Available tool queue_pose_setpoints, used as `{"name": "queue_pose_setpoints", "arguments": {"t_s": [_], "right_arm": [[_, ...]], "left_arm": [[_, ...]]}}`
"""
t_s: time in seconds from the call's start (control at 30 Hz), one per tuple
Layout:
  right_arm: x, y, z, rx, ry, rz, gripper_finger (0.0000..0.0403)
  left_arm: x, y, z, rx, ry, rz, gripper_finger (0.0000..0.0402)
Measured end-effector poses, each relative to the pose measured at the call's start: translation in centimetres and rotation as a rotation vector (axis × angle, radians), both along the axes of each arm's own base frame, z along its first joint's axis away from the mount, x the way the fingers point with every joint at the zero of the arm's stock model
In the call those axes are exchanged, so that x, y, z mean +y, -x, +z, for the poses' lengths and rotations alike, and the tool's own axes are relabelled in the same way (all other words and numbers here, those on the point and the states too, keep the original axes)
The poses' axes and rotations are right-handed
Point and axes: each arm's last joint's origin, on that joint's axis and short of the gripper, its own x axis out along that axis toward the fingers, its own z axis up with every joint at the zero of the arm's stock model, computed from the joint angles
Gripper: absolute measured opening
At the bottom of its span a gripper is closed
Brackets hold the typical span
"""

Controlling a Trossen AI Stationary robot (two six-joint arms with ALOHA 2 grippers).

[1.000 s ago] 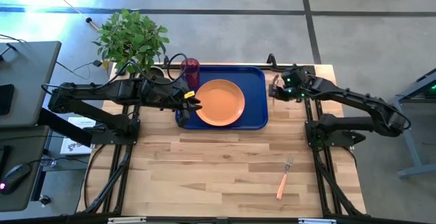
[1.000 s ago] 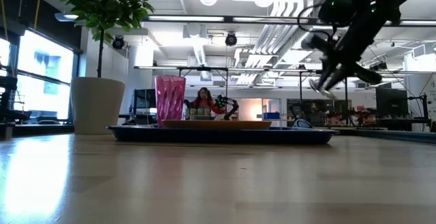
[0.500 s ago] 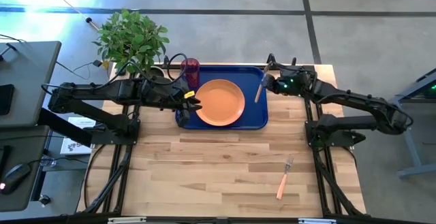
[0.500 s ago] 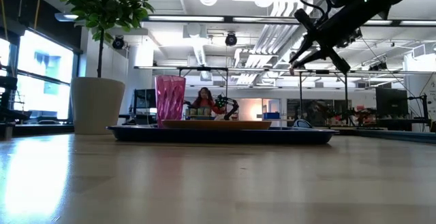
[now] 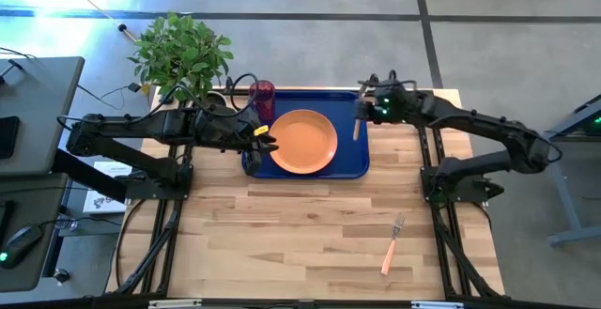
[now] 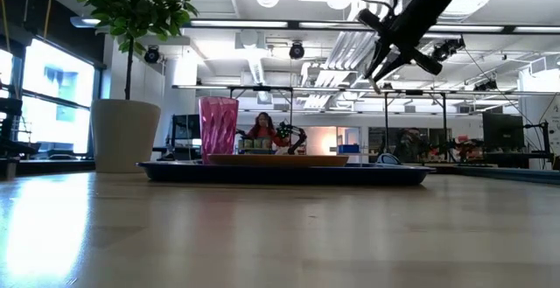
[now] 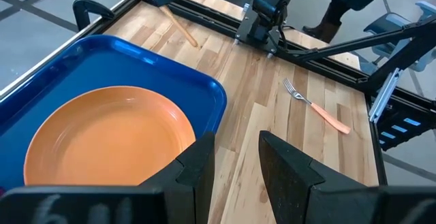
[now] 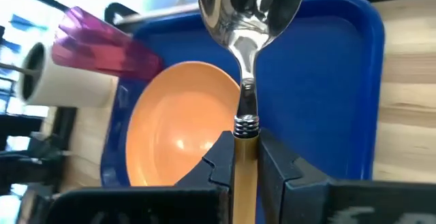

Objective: Pick and place plate/cup/fork/spoon on tray
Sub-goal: Put the yellow spoon on the blue serving tray to the right of the orange plate

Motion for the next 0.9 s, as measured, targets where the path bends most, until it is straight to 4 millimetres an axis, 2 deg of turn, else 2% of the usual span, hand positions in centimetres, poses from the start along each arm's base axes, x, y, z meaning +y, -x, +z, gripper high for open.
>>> {"name": "queue_pose_setpoints", "arguments": {"t_s": [0.2, 0.5, 0.9], "right_arm": [[-0.6, -2.3, -1.7, 0.082, -0.047, 0.018, 0.0016], [-1.0, -4.8, -6.1, 0.192, -0.2, 0.063, 0.0016], [-1.2, -6.3, -10.0, 0.296, -0.31, 0.048, 0.0016]], "left_arm": [[0.0, 0.0, 0.0, 0.0, 0.002, 0.001, 0.0106], [0.0, 0.0, 0.0, 0.0, 0.002, 0.001, 0.0106], [0.0, 0.0, 0.0, 0.001, 0.001, 0.001, 0.0106]]}}
